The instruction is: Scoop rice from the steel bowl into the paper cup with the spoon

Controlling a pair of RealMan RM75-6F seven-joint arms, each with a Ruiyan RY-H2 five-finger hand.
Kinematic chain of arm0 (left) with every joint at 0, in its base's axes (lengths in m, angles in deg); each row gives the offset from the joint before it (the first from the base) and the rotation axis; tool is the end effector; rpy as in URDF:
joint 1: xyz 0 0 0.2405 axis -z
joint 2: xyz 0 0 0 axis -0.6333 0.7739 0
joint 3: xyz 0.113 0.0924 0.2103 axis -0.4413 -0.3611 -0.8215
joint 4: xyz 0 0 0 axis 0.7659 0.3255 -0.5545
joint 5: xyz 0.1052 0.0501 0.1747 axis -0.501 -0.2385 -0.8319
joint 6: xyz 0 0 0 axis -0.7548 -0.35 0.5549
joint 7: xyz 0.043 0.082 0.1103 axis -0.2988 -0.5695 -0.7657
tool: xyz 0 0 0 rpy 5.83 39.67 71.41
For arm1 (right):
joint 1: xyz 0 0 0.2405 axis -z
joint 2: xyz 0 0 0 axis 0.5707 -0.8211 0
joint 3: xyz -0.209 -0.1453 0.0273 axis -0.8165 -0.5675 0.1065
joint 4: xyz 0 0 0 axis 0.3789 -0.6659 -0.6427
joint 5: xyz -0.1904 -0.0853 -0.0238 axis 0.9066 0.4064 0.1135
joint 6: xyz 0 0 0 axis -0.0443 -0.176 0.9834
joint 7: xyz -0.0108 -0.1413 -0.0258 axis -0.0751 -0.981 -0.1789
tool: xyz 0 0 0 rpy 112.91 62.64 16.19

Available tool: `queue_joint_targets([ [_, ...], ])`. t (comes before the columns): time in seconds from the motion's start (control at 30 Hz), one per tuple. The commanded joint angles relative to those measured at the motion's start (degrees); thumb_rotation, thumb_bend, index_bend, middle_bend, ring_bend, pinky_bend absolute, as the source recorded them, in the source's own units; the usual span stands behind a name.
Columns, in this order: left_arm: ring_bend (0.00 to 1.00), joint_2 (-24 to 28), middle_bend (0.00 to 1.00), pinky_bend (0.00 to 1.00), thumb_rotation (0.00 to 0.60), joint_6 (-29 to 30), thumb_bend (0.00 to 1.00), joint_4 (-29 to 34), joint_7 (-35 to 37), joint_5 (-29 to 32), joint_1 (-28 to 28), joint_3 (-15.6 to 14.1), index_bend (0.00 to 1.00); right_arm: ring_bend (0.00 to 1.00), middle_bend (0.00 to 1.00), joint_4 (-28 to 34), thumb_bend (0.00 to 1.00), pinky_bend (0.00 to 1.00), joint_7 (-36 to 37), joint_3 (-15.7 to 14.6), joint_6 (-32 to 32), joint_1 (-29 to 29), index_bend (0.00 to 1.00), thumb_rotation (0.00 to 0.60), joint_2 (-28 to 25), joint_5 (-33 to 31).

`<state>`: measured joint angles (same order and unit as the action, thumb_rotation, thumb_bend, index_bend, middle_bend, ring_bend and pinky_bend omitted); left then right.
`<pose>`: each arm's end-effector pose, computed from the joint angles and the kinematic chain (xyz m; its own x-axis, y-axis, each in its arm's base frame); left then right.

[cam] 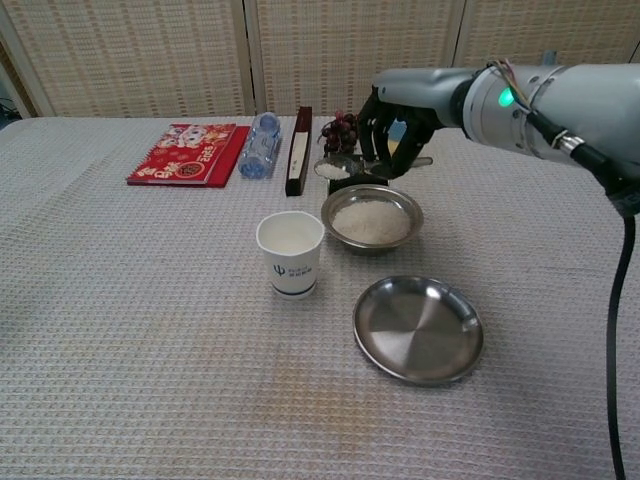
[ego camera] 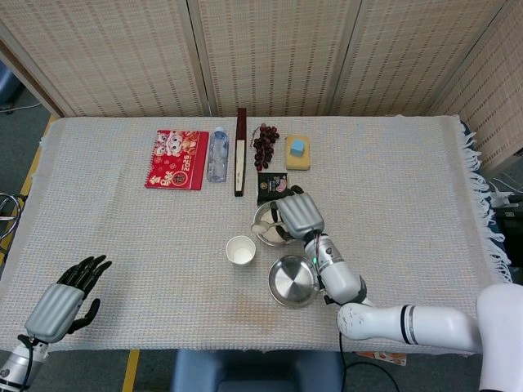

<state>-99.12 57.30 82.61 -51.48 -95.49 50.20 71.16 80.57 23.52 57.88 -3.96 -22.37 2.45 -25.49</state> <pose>-0.2922 0.1766 0.1203 0.4543 0.1835 0.8718 0.8731 -0.2863 -0.3947 -0.0553 -0.3663 -0.0038 0.4761 -0.3052 0.8247 -0.8647 -0.3331 0.3758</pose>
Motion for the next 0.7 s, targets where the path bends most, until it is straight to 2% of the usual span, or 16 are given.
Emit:
queue_joint_targets([
  [0.03,0.0,0.02,0.0,0.16,0.6,0.07,0.56,-0.03,0.06,-0.11,-0.03,-0.04,0.0,0.19,0.56,0.58,0.36,0.15,-0.84,-0.75,0.59,-1.15,0.9,0.6,0.59,-0.16],
  [0.47,0.0,0.44,0.0,0.16,0.6,0.99,0.56,-0.34,1.28,-1.0,-0.35,-0.42,0.0,0.19,0.56,-4.85,0.36,0.15,-7.95,-4.6,3.95,-7.13,0.9,0.6,8.94,-0.89],
  [0.7,0.0,0.61,0.0,0.16,0.6,1.1,0.56,-0.62,1.93,-1.0,-0.38,-0.41,0.0,0.19,0.56,-8.13,0.36,0.15,-16.52,-8.41,7.83,-10.07,0.9,0.6,13.02,2.35],
])
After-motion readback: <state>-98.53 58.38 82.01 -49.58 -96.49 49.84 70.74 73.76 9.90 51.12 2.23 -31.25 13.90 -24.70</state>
